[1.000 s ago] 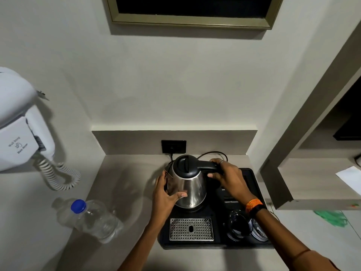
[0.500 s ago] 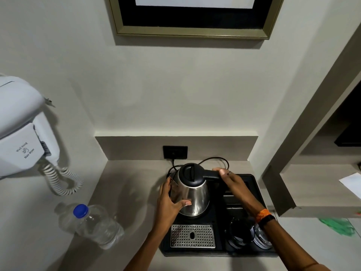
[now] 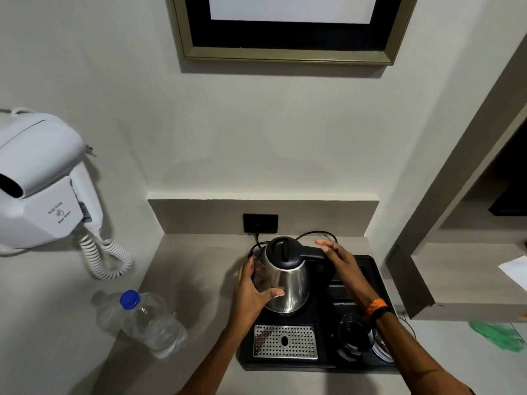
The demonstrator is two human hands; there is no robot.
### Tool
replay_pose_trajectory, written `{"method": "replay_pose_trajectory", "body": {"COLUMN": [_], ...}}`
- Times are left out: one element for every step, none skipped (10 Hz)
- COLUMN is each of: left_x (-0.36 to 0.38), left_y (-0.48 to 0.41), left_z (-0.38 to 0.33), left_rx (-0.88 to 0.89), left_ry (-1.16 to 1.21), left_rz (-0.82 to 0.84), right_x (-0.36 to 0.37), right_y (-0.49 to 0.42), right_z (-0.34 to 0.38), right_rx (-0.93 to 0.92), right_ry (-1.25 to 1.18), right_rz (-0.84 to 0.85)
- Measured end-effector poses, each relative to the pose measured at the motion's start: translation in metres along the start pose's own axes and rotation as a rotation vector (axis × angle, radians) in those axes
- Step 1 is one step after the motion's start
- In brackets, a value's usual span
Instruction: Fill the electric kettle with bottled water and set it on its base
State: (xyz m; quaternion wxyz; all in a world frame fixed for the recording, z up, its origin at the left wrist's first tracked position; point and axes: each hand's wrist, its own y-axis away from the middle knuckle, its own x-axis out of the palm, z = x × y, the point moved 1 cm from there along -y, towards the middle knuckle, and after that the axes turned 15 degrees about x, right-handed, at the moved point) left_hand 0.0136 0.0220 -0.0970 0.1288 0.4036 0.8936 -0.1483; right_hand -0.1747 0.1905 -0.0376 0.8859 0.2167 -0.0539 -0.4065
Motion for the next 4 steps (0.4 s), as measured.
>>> {"method": "replay_pose_trajectory", "body": {"left_x": [-0.004, -0.016, -0.028, -0.050], "left_y": [-0.002, -0.002, -0.022, -0.063], "left_z": [-0.006, -0.046, -0.082, -0.134], "left_rx": [0.008, 0.135, 0.351, 0.754], "left_ry": [-0.067, -0.181, -0.327, -0.611], "left_rz": [0.017, 0.032, -0.048, -0.209], "right_x": [-0.006, -0.009, -0.002, 0.011], "right_y": [-0.004, -0.006, 0.000, 0.013], "right_z": [0.008, 0.028, 0.070, 0.137], "right_rx": [-0.023, -0.134, -0.357, -0.720], "right_ry": [0.114, 0.310, 0.506, 0.725], "right_rz": [-0.024, -0.174, -0.383, -0.653]}}
